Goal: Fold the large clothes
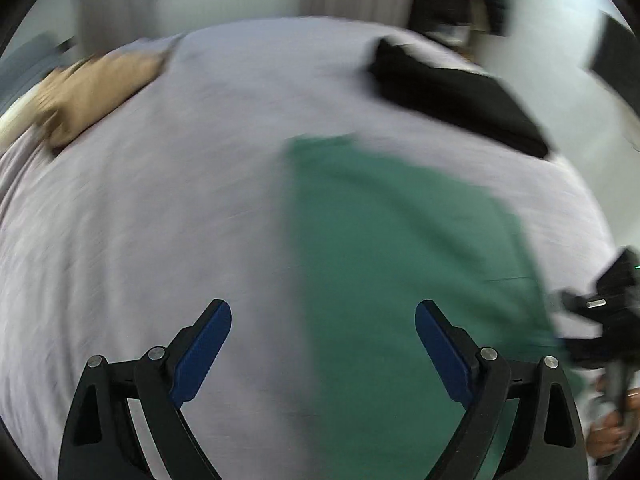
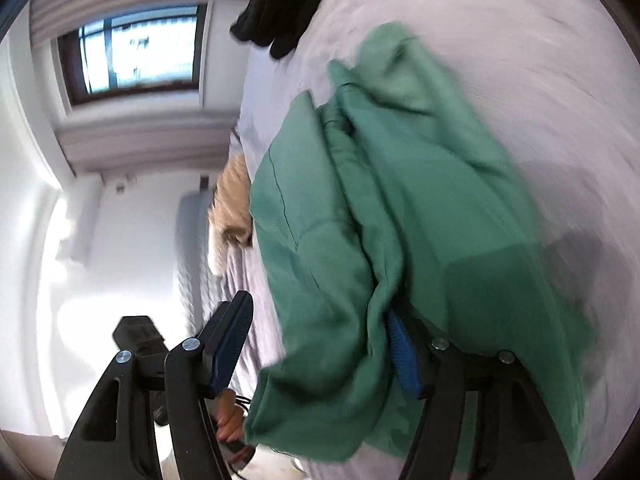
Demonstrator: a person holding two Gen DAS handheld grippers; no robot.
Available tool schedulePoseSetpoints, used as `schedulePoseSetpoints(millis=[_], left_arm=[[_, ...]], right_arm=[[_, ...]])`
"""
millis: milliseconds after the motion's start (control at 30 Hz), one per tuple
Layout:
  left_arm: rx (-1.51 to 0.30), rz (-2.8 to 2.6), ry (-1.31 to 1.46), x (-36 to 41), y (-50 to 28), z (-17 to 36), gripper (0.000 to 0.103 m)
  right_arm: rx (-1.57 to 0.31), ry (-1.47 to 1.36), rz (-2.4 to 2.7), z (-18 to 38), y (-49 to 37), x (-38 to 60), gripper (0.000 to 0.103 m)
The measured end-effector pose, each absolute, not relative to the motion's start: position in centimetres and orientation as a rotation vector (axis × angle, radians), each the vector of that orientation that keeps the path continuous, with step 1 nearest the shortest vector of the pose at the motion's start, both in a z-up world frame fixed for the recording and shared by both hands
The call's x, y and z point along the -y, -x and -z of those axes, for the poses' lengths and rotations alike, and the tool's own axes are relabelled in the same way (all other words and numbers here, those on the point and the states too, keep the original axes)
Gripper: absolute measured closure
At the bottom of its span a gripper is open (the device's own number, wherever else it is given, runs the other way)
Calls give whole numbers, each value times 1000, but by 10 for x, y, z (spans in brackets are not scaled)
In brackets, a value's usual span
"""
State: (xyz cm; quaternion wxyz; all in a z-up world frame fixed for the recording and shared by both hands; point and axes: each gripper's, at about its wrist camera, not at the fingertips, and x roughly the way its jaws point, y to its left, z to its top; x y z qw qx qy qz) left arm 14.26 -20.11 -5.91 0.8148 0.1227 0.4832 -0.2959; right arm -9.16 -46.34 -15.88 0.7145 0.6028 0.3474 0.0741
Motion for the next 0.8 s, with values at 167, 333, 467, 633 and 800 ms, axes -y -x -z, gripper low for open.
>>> schedulePoseSetpoints(millis=[167,333,467,633,800], left_arm=[[-1132,560,-231,173,-160,95,9],[-1119,599,-224,183,-144,89,9],[-1089,688,-243,214,-130,87,9],[-1104,730,-261,238,-123,102,9],[-1110,711,-278,227,-123,89,9]], right_arm=[[-956,-1115,-91,148,38,454,98],[-808,-968,-121,85,50,445,97],[-783,-958,-32,80,80,464,97],[-899,-1100,95,144,95,494,93],[-884,-1122,141,135,122,504,69]])
